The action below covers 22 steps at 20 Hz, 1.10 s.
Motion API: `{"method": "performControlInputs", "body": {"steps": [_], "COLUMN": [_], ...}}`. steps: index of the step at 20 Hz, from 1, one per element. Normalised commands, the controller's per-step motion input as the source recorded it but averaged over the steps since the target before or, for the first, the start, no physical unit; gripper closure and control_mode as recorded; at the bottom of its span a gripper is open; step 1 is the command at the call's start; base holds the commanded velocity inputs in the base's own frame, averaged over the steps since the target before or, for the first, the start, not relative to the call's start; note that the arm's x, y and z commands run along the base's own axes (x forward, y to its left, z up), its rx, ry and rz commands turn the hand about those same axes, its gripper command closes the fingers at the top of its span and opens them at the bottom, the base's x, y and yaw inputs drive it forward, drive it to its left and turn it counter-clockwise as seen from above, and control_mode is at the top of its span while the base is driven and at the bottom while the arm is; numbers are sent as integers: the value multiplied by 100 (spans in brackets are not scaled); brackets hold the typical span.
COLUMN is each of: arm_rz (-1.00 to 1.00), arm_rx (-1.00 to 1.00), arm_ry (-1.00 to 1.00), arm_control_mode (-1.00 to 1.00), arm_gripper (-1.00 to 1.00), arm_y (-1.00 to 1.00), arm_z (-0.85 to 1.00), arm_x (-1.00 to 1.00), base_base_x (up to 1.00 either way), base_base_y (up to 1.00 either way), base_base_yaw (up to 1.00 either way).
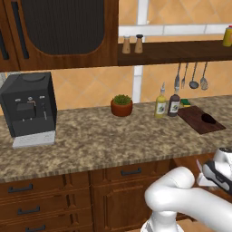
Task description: Place the appropriate cutting tool for cutting the avocado skin on the cutting board.
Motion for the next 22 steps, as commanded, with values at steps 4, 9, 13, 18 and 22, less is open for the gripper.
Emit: {"method": "performControlInputs", "body": {"steps": [4,9,13,18,22], "arm_rz": [0,-1,-5,-3,-3], "arm_rx": [0,0,2,2,0], "arm_ry": [0,0,0,0,0], "arm_control_mode": [-100,-100,-100,-100,-100], "arm_gripper": [100,100,100,100,100], "arm_y": [0,0,0,0,0], "arm_z": [-12,30,61,64,42], "arm_x": [-3,-26,-38,-39,-54], "base_base_x": [0,0,0,0,0], "base_base_y": [0,0,0,0,0], "base_base_yaw": [0,0,0,0,0]}}
